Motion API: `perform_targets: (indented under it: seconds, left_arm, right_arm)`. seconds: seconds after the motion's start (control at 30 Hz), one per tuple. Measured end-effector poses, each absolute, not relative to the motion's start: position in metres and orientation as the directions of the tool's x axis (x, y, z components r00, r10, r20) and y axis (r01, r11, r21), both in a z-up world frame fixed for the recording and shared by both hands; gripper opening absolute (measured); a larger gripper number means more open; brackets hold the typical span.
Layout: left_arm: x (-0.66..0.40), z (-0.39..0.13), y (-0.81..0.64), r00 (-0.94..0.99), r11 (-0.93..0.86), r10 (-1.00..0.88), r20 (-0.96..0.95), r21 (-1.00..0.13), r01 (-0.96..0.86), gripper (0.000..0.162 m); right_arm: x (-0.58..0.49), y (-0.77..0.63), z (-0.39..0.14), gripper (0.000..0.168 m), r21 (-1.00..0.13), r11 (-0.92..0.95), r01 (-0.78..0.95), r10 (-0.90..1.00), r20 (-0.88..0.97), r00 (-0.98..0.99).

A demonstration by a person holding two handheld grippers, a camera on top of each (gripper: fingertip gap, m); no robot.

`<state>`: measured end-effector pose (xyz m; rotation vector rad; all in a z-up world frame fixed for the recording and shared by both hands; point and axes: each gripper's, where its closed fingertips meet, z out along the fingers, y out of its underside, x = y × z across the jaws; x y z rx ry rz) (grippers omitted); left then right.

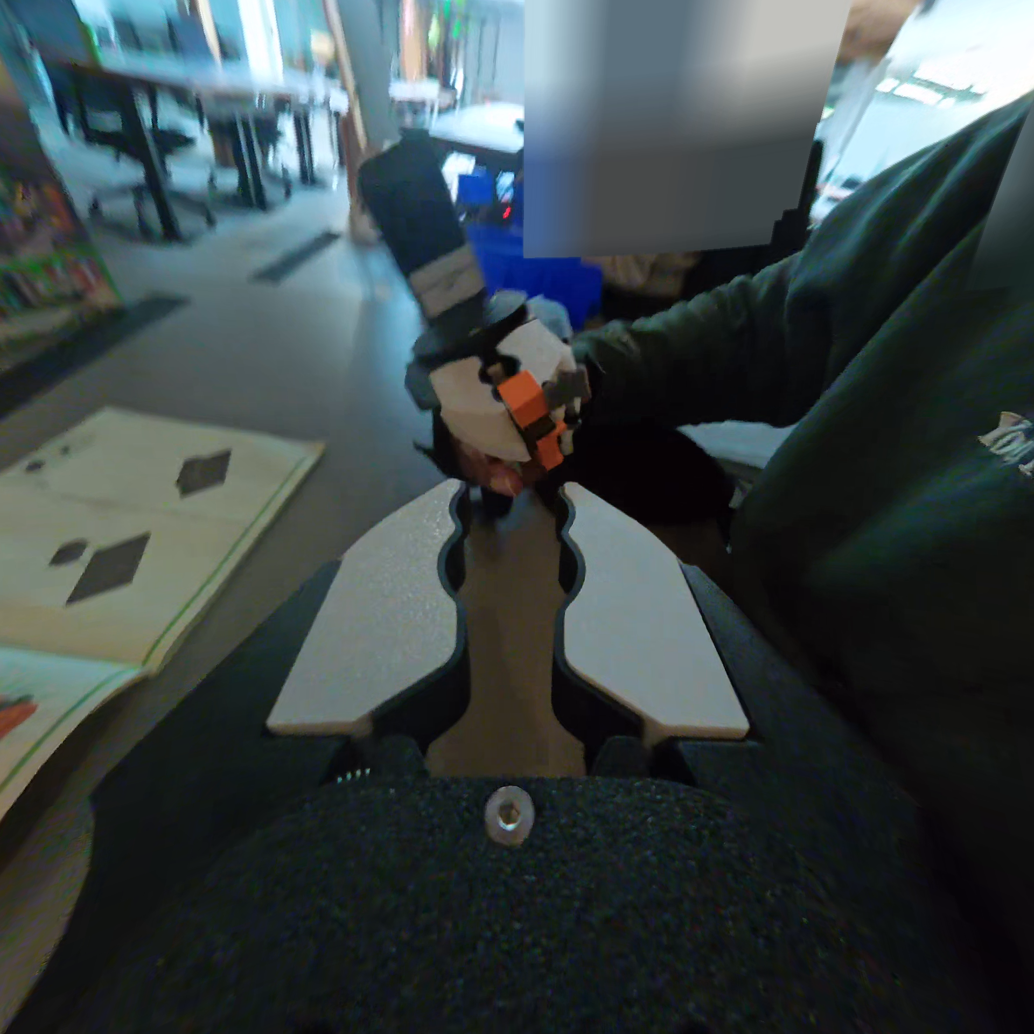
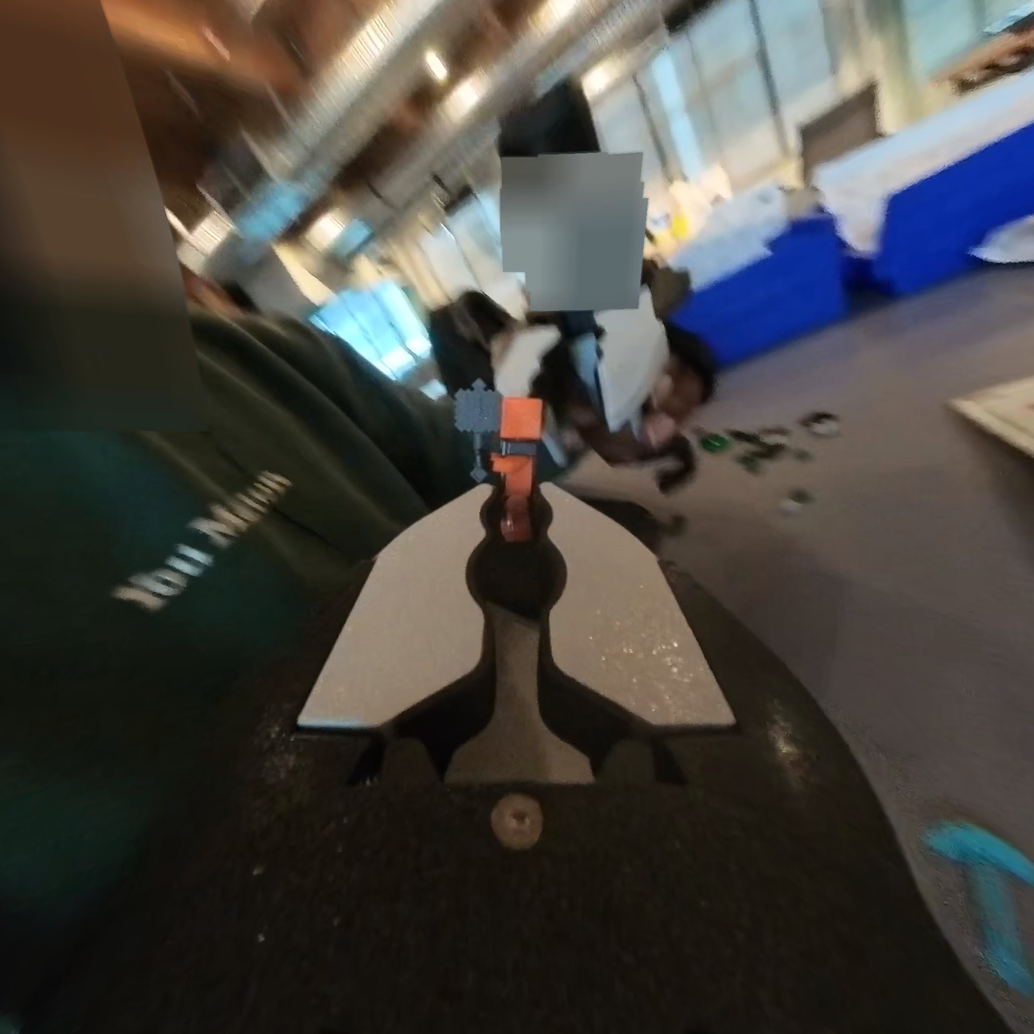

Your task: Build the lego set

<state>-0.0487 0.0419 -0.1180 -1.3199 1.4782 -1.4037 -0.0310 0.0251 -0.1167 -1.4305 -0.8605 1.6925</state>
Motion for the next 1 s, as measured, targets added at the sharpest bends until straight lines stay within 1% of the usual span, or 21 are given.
perform_targets:
  seconds: [0.17, 0.27, 0.43, 0.53, 1.0]
  left_arm:
    - [-0.042, -0.1, 0.018, -0.336, -0.047, -0.939, 0.069, -0.996, -0.074, 0.029]
    - [-0.043, -0.092, 0.006, -0.405, -0.041, -0.913, 0.054, -0.998, -0.041, 0.028]
    - [-0.043, -0.091, 0.0, -0.456, -0.107, -0.884, 0.105, -0.994, -0.023, 0.029]
    - [-0.044, -0.09, -0.005, -0.486, -0.131, -0.866, 0.118, -0.991, -0.006, 0.026]
    - [-0.049, -0.086, -0.019, -0.554, -0.142, -0.827, 0.095, -0.989, 0.042, 0.025]
  right_arm:
    - [-0.04, 0.008, -0.101, 0.01, -0.808, -0.568, -0.154, 0.812, -0.521, -0.262]
    - [-0.043, 0.003, -0.095, 0.01, -0.788, -0.596, -0.155, 0.784, -0.528, -0.327]
    - [-0.048, -0.005, -0.094, 0.01, -0.779, -0.613, -0.129, 0.754, -0.529, -0.389]
    - [-0.054, -0.007, -0.097, 0.01, -0.782, -0.614, -0.106, 0.746, -0.532, -0.399]
    - [-0.063, -0.019, -0.096, 0.01, -0.756, -0.654, -0.03, 0.669, -0.559, -0.49]
